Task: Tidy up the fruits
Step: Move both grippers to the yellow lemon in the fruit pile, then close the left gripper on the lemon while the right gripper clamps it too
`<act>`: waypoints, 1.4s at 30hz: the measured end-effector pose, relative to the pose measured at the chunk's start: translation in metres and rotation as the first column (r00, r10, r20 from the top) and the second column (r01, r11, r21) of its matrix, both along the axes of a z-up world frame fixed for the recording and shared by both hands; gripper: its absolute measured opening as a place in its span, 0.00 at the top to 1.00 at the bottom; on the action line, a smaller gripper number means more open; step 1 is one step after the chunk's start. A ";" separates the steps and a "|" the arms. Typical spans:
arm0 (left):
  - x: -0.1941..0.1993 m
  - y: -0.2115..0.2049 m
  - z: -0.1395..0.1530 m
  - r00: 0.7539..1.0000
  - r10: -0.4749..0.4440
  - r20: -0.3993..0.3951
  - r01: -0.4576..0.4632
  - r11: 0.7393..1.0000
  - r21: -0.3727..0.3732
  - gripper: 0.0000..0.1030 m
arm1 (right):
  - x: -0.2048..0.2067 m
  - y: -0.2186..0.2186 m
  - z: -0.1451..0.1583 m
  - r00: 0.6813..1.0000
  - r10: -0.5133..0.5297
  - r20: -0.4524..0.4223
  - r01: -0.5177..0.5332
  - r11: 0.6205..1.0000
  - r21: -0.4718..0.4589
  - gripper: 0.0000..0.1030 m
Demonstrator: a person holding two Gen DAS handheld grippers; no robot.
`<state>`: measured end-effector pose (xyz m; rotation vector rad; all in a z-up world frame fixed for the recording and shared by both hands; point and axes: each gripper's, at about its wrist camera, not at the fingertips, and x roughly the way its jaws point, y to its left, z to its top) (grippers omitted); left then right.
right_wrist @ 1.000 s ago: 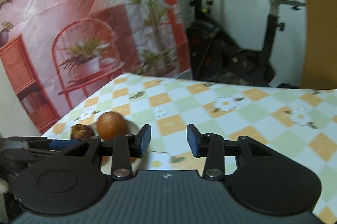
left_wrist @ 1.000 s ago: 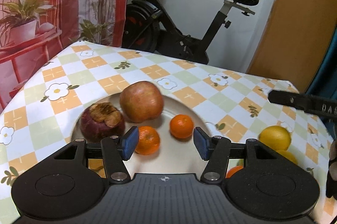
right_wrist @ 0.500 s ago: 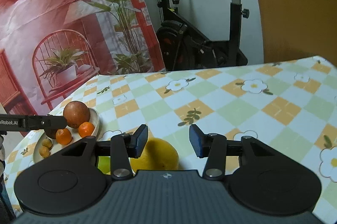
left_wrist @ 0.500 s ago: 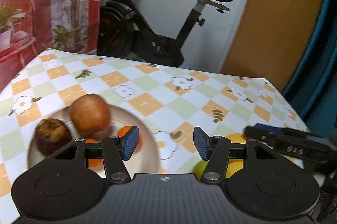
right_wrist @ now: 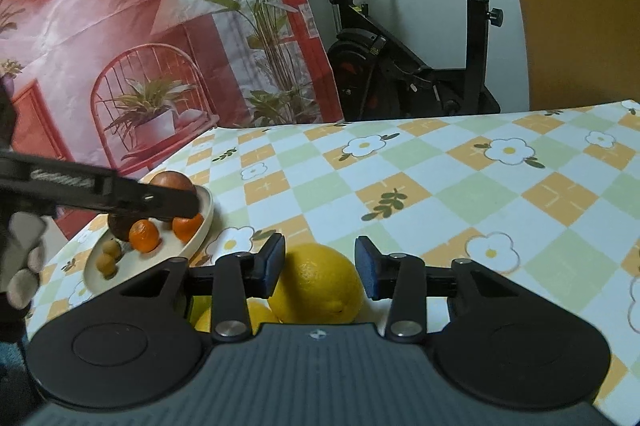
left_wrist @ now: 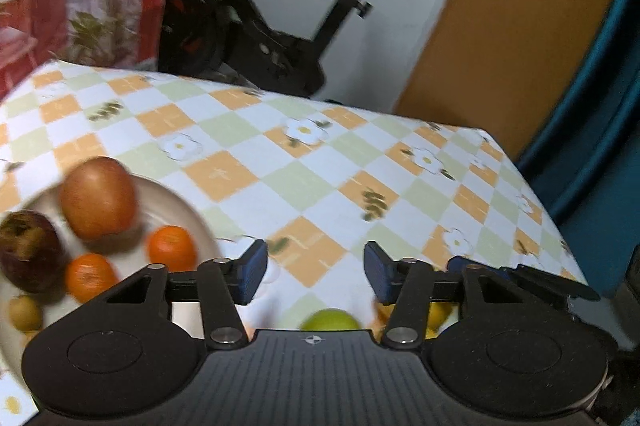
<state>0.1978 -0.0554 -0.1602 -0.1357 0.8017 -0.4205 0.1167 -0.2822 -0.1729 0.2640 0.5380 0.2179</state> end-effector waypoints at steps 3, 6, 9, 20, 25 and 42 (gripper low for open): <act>0.004 -0.017 -0.008 0.998 -0.052 -0.041 0.051 0.999 -0.015 0.58 | -0.013 -0.002 -0.001 1.000 0.003 0.000 -0.003 1.000 0.006 0.59; 0.006 -0.035 -0.016 0.994 -0.087 -0.068 0.086 0.996 -0.018 0.58 | -0.021 -0.002 -0.001 1.000 0.006 -0.005 -0.006 1.000 0.006 0.59; 0.007 -0.044 -0.019 0.993 -0.092 -0.069 0.090 0.995 -0.033 0.58 | -0.027 -0.003 -0.003 1.000 0.000 -0.010 0.000 1.000 0.014 0.60; 0.012 -0.053 -0.019 0.985 -0.137 -0.102 0.128 0.988 -0.090 0.59 | -0.028 -0.004 -0.002 0.999 -0.008 -0.032 0.008 1.000 0.000 0.58; 0.006 -0.074 -0.019 0.973 -0.207 -0.105 0.199 0.977 -0.082 0.59 | -0.022 -0.006 -0.002 0.999 -0.015 -0.048 0.015 1.000 0.018 0.48; 0.008 -0.084 -0.025 0.959 -0.252 -0.128 0.243 0.967 -0.079 0.49 | -0.025 -0.010 -0.009 0.998 -0.040 -0.048 0.042 0.998 0.042 0.44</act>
